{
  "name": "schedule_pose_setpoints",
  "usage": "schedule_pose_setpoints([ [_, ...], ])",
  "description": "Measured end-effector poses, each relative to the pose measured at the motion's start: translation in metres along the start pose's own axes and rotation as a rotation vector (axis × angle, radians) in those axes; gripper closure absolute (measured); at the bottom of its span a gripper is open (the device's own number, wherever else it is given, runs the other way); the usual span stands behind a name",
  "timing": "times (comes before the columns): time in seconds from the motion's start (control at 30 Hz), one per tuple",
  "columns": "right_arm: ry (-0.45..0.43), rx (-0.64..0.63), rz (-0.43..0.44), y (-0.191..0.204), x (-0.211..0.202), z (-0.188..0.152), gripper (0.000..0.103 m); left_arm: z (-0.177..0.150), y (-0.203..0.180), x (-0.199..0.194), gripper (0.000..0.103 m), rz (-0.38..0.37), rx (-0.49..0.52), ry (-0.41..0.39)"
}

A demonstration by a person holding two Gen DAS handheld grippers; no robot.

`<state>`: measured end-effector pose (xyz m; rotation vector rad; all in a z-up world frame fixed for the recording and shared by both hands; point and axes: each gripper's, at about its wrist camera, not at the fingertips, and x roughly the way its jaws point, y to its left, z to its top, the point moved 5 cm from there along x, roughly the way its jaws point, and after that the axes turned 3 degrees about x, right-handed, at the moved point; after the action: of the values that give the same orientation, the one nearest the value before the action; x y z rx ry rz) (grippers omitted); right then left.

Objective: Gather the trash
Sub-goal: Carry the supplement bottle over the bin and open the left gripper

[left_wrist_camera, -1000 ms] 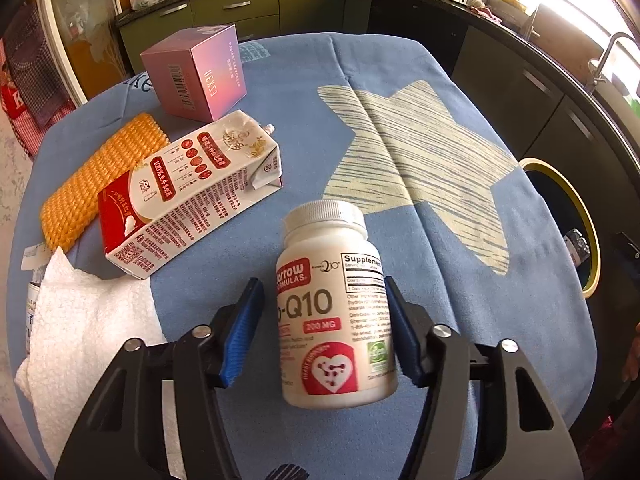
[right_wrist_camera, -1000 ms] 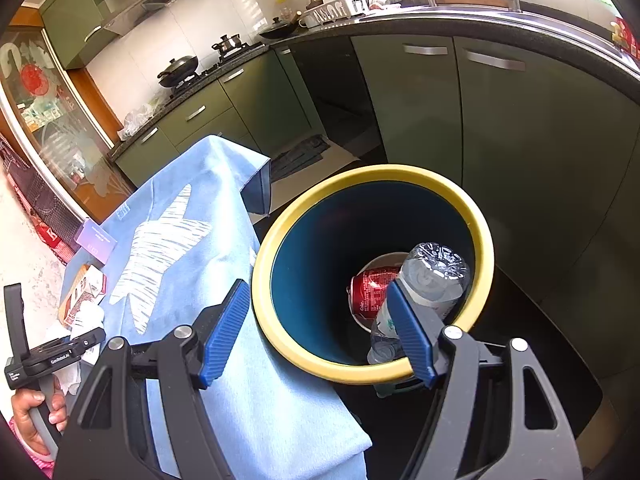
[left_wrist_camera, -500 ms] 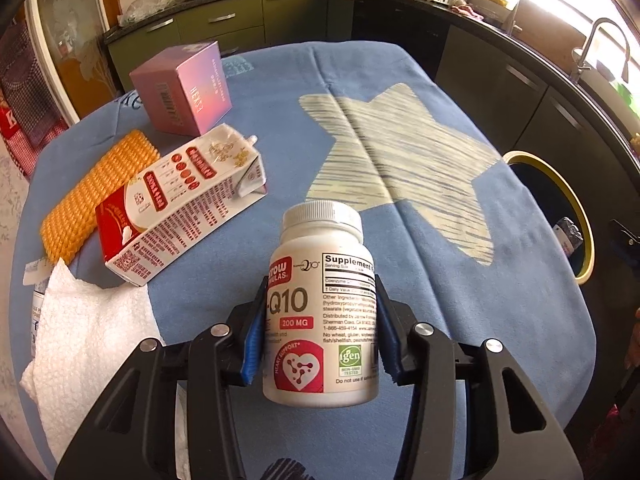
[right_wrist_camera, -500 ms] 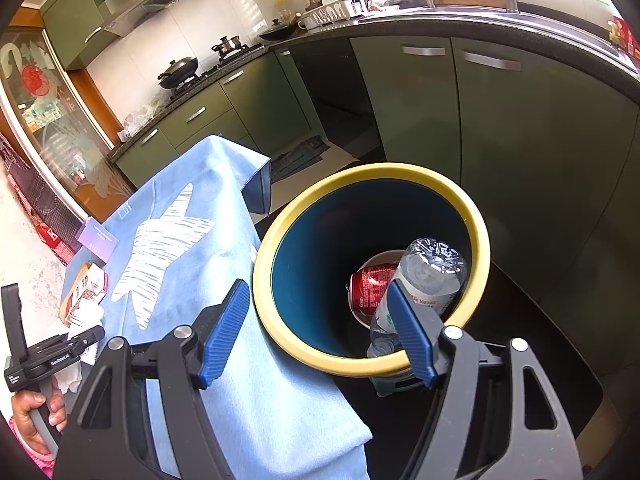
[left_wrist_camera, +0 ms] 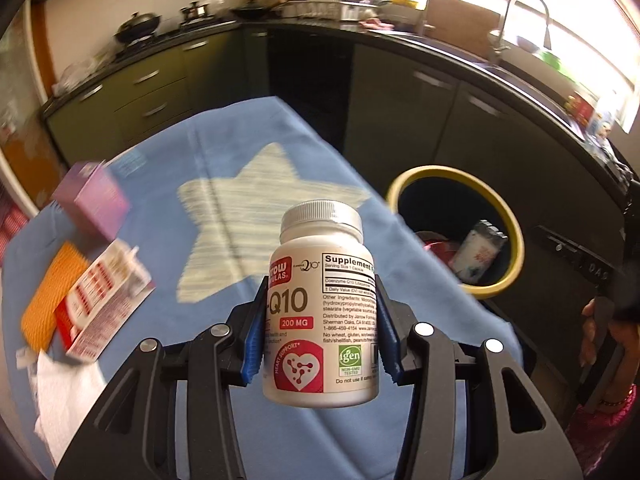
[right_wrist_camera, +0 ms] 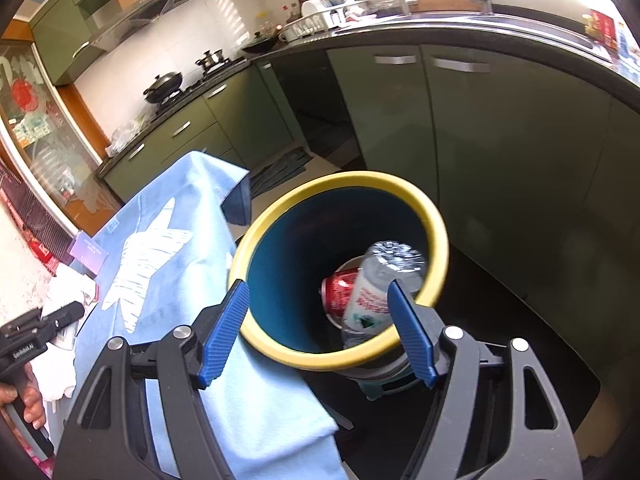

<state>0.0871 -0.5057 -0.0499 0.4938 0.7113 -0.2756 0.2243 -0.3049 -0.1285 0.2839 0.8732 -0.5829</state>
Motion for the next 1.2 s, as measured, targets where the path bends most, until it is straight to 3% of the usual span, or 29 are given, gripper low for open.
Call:
schedule_pose_setpoints([
  [0.23,-0.025,0.047,-0.031,-0.027,-0.015,-0.001,0.035,0.052,-0.083,0.021,0.056,-0.130,0.139,-0.011],
  [0.37,-0.034,0.076,-0.057,-0.042,-0.023,-0.002,0.035,0.085,-0.128,0.051,0.056,-0.158,0.204,-0.014],
  [0.47,-0.039,0.087,-0.075,-0.048,-0.027,-0.003,0.034,0.100,-0.142,0.083,0.056,-0.158,0.208,0.020],
  [0.5,-0.041,0.089,-0.080,-0.049,-0.028,-0.003,0.033,0.105,-0.144,0.096,0.053,-0.158,0.197,0.027],
  [0.53,-0.043,0.089,-0.083,-0.049,-0.030,-0.003,0.032,0.108,-0.145,0.105,0.040,-0.149,0.189,0.034],
  [0.57,-0.045,0.087,-0.085,-0.049,-0.031,-0.003,0.032,0.109,-0.144,0.112,0.034,-0.140,0.171,0.038],
  [0.63,-0.048,0.081,-0.086,-0.047,-0.033,-0.004,0.032,0.110,-0.137,0.115,0.034,-0.142,0.129,0.039],
  [0.83,-0.041,0.061,-0.070,-0.036,-0.031,-0.004,0.032,0.088,-0.106,0.067,0.026,-0.148,0.095,-0.025],
  [1.03,0.001,-0.006,-0.025,-0.004,-0.017,-0.008,0.032,0.038,-0.057,0.004,0.021,-0.167,0.018,-0.071],
  [1.2,0.037,-0.098,0.026,0.042,-0.006,-0.013,0.032,-0.008,0.006,-0.044,0.018,-0.097,-0.086,-0.133],
])
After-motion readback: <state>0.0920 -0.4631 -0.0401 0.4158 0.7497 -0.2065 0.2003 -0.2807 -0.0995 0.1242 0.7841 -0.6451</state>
